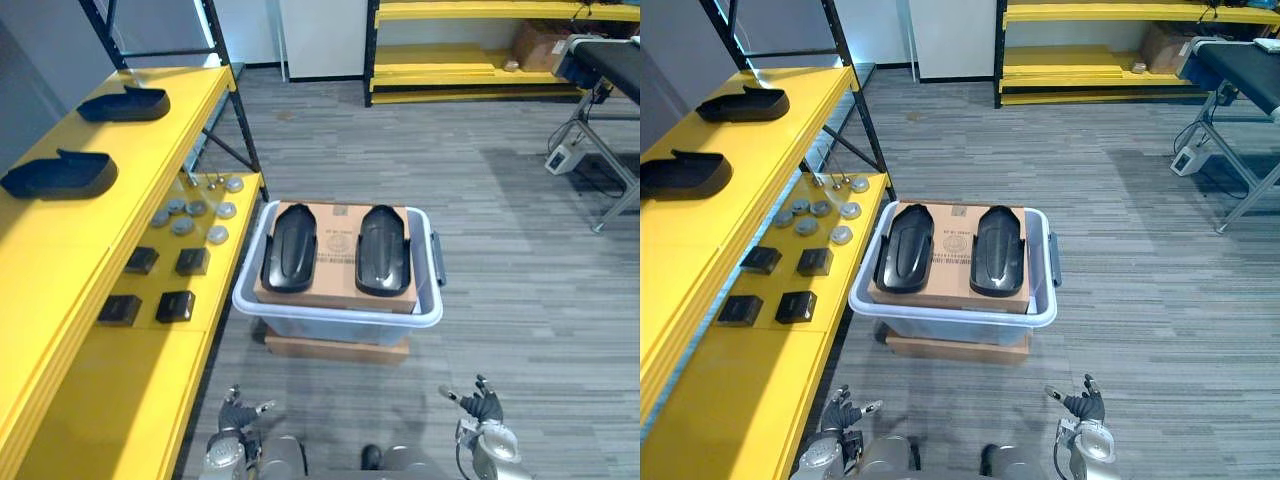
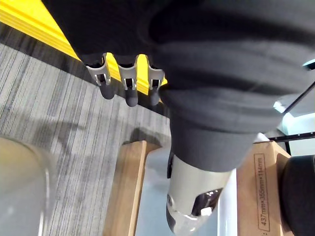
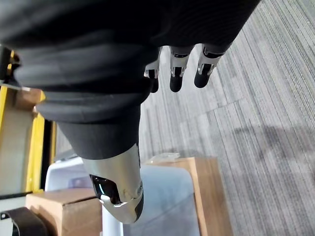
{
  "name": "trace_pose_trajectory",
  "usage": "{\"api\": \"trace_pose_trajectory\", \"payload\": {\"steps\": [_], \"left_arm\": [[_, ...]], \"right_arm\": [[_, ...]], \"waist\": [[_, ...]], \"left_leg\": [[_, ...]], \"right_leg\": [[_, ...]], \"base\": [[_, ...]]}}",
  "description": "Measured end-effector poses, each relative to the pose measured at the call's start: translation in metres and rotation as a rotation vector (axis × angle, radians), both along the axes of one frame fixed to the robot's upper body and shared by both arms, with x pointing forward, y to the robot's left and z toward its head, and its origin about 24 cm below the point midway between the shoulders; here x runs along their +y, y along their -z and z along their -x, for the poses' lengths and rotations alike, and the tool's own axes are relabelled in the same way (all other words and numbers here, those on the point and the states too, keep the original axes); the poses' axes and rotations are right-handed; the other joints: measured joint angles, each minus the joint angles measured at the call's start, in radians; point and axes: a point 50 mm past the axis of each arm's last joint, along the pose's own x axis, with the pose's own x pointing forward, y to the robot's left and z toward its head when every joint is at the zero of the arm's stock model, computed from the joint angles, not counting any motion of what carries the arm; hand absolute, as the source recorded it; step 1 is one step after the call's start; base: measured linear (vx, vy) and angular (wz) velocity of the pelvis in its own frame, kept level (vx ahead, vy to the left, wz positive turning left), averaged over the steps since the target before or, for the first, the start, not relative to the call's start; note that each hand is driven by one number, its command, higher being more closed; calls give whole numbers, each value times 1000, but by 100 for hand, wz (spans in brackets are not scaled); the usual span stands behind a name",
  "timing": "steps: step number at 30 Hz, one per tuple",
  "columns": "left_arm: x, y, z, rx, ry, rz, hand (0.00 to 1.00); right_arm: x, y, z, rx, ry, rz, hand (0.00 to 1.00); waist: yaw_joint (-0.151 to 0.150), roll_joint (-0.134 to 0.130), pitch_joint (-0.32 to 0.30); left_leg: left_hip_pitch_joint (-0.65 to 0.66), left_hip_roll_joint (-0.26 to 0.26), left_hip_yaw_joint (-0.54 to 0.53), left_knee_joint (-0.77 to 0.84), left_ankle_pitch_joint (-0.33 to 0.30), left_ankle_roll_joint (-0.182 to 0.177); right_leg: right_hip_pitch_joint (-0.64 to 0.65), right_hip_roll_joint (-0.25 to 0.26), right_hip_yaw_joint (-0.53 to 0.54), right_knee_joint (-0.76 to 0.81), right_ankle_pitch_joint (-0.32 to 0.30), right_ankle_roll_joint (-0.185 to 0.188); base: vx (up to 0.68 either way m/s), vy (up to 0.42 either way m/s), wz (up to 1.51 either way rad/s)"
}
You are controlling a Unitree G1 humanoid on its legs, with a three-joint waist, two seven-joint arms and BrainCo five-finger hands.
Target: Walk over and take plastic housings, then place them on the shelf
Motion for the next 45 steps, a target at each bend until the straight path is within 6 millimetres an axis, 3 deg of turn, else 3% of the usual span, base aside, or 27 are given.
{"api": "trace_pose_trajectory", "payload": {"steps": [4,8,11,13,15,18,22,25,27,32,34,36,38,39,40,41,43,45], "left_arm": [[5,3,8,34,-3,-10,0],[14,4,12,51,-2,-34,0],[22,2,12,51,-1,-55,0],[25,2,13,53,0,-63,0],[25,3,16,61,-1,-65,0],[24,4,20,70,7,-63,0],[19,4,18,65,46,-58,0],[16,4,21,61,80,-50,0],[15,4,25,66,121,-61,0],[11,4,24,58,163,-55,0],[10,3,23,55,170,-54,0],[11,3,23,54,170,-56,0],[10,3,23,54,169,-54,0],[9,3,22,51,166,-51,0],[9,3,21,48,167,-52,0],[11,1,18,36,168,-59,0],[4,1,12,21,173,-48,0],[0,2,16,31,151,-39,0]], "right_arm": [[-2,3,7,7,53,-18,0],[-11,0,9,-8,105,-15,0],[-29,-14,7,-81,173,28,0],[-54,-46,-3,-211,203,141,0],[-67,-69,-9,-303,217,208,0],[-84,-125,-26,-524,199,366,0],[-83,-165,-42,-674,138,471,0],[-69,-188,-67,-751,4,537,0],[-49,-198,-91,-777,-161,589,0],[-23,-191,-134,-738,-336,578,0],[-18,-178,-147,-674,-367,551,0],[-14,-167,-158,-610,-389,533,0],[-13,-161,-166,-564,-400,523,0],[-13,-161,-170,-554,-399,524,0],[-13,-161,-172,-550,-397,525,0],[-13,-164,-177,-547,-386,522,0],[-24,-167,-181,-520,-342,532,0],[-27,-148,-176,-417,-316,502,0]], "waist": [[2,-44,-16],[1,-48,-21],[-3,-49,-23],[-16,-52,-27],[-29,-55,-31],[-47,-61,-38],[-48,-60,-49],[-47,-58,-57],[-45,-56,-64],[-15,-53,-66],[8,-53,-66],[8,-52,-65],[10,-39,-57],[8,-9,-41],[11,-11,-39],[12,-40,-27],[6,-4,-3],[8,10,8]], "left_leg": [[42,-46,46,-89,15,24],[77,-62,75,-135,15,29],[79,-64,88,-157,15,29],[83,-68,104,-180,15,29],[84,-69,105,-189,16,30],[111,-65,111,-221,16,30],[118,-62,103,-238,16,30],[117,-61,92,-240,16,30],[120,-61,69,-239,17,29],[103,-59,29,-236,22,29],[91,-60,6,-241,52,32],[76,-57,-19,-240,82,32],[68,-36,-42,-236,95,28],[62,-16,-57,-233,97,28],[57,-17,-59,-233,98,26],[45,-45,-68,-234,95,23],[21,-41,-92,-234,90,11],[20,-31,-94,-234,92,9]], "right_leg": [[-16,-43,42,-1,-20,26],[-17,-56,72,-22,-22,35],[-23,-56,85,-39,-19,38],[-30,-54,101,-44,-19,38],[-28,-53,103,-55,-17,39],[-12,-47,111,-71,-16,39],[-12,-42,116,-71,-16,39],[-8,-41,111,-71,-15,39],[5,-40,101,-70,-15,38],[10,-37,72,-71,-11,32],[9,-37,61,-71,6,26],[8,-36,36,-66,30,29],[-23,-22,24,4,42,31],[-62,-10,24,31,-5,35],[-57,-11,24,-42,-15,34],[-54,-37,24,-157,73,32],[-57,-29,10,-170,76,22],[-58,-18,3,-162,77,21]], "base": [[106,111,-20],[58,61,-23],[84,5,-14],[107,6,-18],[106,-2,-12],[119,-22,-8],[89,-23,2],[67,-14,11],[58,-18,27],[24,-21,29],[24,-24,43],[27,-29,49],[8,-27,39],[-22,-34,21],[-34,-59,25],[-23,-72,37],[-29,-58,29],[-51,-38,6]]}}
